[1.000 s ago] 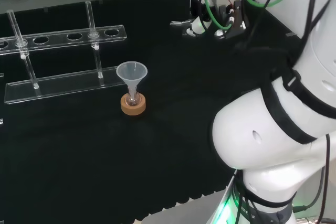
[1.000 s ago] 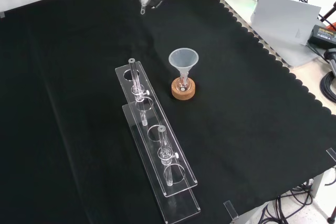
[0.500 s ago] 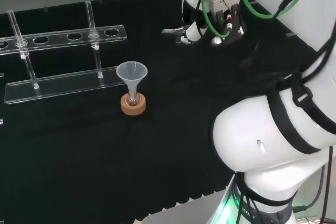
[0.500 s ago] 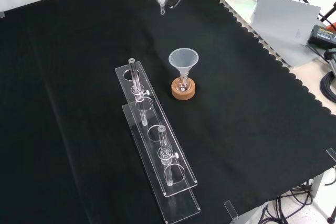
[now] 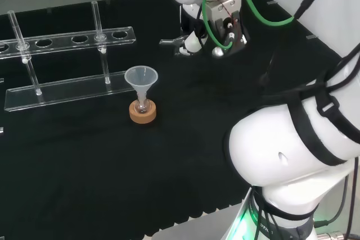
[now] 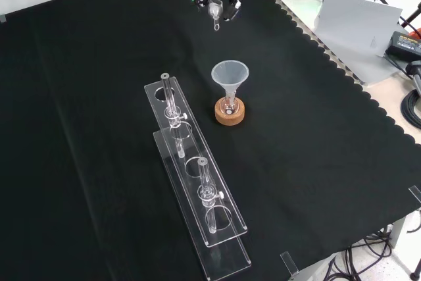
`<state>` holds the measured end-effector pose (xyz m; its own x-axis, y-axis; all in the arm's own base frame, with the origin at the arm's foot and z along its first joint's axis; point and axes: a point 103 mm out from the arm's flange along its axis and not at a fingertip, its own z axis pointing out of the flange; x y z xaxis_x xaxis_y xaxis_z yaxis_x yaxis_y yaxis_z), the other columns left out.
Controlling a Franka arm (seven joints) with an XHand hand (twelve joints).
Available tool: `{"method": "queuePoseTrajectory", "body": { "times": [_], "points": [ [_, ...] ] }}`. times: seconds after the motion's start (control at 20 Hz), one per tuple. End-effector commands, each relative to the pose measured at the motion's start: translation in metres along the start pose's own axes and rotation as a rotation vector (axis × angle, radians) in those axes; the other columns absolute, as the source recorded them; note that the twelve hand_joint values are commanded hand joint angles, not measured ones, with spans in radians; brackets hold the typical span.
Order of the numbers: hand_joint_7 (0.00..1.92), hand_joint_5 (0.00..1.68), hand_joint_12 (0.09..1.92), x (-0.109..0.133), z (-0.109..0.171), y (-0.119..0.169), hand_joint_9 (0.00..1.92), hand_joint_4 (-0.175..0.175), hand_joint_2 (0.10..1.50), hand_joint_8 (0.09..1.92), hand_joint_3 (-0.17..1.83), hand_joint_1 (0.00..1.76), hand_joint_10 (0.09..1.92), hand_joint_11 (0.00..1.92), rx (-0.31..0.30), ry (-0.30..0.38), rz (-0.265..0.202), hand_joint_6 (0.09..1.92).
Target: Pour all the NaCl from the weighing funnel into the round-bottom flask.
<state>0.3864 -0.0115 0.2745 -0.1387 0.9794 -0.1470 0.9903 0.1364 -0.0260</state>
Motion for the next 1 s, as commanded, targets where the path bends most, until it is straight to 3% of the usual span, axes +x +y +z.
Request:
{"method": "queuePoseTrajectory", "body": {
  "times": [0.05,1.0],
  "points": [
    [1.73,1.52,1.51,0.008,0.025,0.019,1.32,0.175,0.49,0.23,0.82,1.17,0.23,0.17,0.062,-0.055,-0.069,0.28],
    [1.74,1.51,1.51,0.014,0.025,0.034,1.32,0.175,0.49,0.21,0.82,1.16,0.22,0.16,0.066,-0.127,-0.140,0.28]
  ]
}}
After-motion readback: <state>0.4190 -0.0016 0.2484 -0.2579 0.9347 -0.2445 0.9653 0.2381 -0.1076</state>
